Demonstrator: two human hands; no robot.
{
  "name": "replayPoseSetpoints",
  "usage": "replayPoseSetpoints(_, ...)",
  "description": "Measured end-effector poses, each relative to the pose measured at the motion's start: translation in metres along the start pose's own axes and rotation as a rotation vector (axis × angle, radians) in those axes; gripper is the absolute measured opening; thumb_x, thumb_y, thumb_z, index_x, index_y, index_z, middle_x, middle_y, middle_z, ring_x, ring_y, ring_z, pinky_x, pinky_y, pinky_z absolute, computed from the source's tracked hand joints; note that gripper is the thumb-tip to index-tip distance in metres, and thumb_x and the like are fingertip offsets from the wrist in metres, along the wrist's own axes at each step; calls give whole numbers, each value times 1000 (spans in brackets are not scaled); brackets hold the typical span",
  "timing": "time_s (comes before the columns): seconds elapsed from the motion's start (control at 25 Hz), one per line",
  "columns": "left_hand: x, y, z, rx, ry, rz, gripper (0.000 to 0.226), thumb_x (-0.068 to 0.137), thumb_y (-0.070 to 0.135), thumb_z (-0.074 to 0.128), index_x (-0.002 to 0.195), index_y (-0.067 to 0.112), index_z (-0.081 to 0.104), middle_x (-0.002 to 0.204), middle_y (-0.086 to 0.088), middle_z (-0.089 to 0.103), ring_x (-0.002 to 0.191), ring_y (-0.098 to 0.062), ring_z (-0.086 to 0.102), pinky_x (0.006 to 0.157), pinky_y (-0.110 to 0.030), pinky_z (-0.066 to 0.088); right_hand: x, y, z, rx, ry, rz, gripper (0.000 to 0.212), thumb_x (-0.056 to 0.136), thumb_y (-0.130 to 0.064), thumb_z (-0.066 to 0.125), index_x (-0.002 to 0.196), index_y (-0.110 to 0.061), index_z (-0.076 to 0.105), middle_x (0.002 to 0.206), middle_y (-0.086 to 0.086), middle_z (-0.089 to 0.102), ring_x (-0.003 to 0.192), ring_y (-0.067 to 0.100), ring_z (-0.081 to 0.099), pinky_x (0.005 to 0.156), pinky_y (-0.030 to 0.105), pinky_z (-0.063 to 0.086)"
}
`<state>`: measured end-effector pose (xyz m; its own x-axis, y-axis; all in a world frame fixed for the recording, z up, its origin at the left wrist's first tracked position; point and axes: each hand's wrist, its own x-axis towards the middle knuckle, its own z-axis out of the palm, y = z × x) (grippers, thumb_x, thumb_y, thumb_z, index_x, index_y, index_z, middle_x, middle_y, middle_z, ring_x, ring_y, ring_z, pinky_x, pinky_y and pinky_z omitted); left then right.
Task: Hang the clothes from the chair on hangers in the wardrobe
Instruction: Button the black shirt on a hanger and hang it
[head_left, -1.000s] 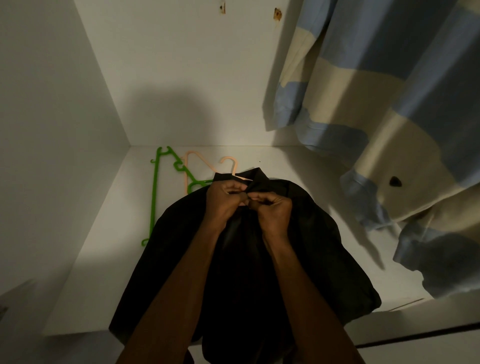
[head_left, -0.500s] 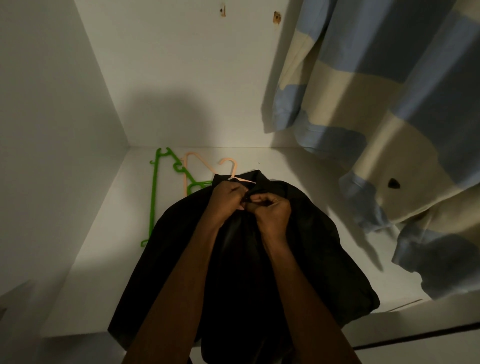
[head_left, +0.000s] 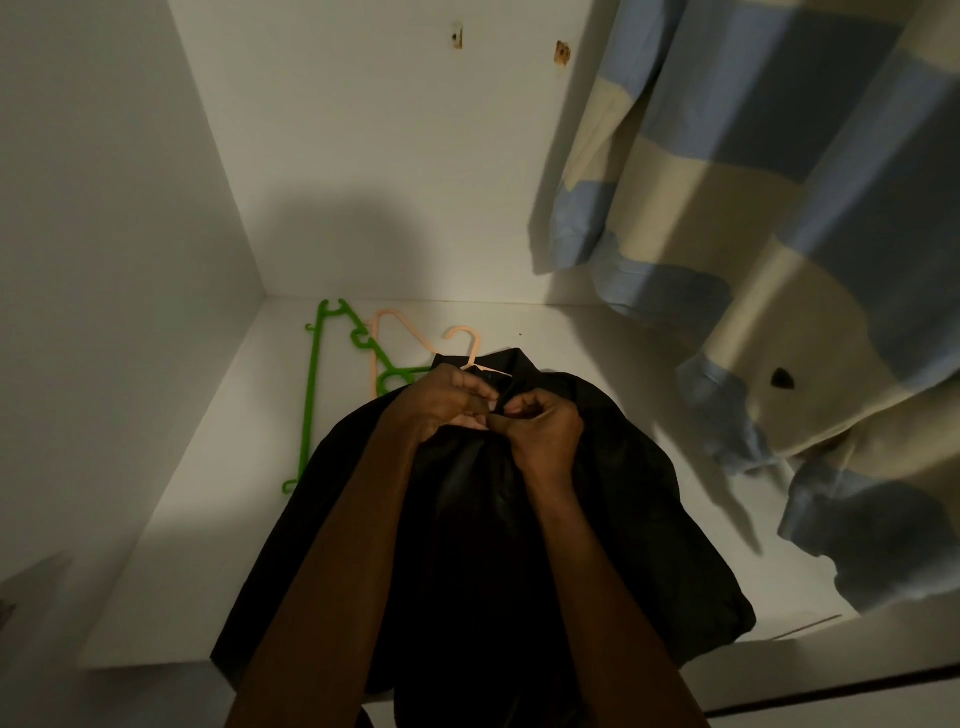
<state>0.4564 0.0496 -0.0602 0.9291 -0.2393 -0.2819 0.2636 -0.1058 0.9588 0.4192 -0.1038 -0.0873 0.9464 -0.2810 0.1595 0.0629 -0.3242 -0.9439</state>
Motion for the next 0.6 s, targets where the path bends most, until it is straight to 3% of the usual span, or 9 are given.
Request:
replayPoseSetpoints(0.2,-1,6,0,12,-64,-54,19,87,2,75,104,-6,70,86,-10,75,81,-17,74,73,-28,62,-1,0,-4,2,12,-22,26,62,-14,90,58,-14,65,56,-2,64,48,7,54,48,27,45)
replayPoseSetpoints(0.32,2,5,3,48,-27,-45,14,86,3,76,98,-2,70,84,-16,74,73,-19,74,71,-28,63,2,5,-6,86,5,15,33,67,-12,87,54,-6,58,51,2,55,49,11,47,51,30,40)
replayPoseSetpoints(0.4,3,3,3,60,-13,-14,13,83,1,79,93,0,70,84,-18,73,72,-20,73,71,-29,63,4,6,-9,156,-13,55,31,68,-11,86,55,-5,58,54,9,57,53,18,53,56,35,46)
replayPoseSetpoints(0.48,2,1,3,43,-7,24,16,78,1,83,89,1,71,82,-17,73,73,-21,73,72,-29,63,4,3,-14,248,-60,113,22,68,1,84,58,-8,66,60,11,64,57,23,62,60,38,54)
replayPoseSetpoints(0.6,-1,-2,3,-1,2,65,18,75,-1,85,87,0,72,82,-14,74,74,-19,73,71,-26,61,1,-3,-22,330,-111,188,22,70,17,79,67,-4,73,65,11,70,55,23,66,55,30,56)
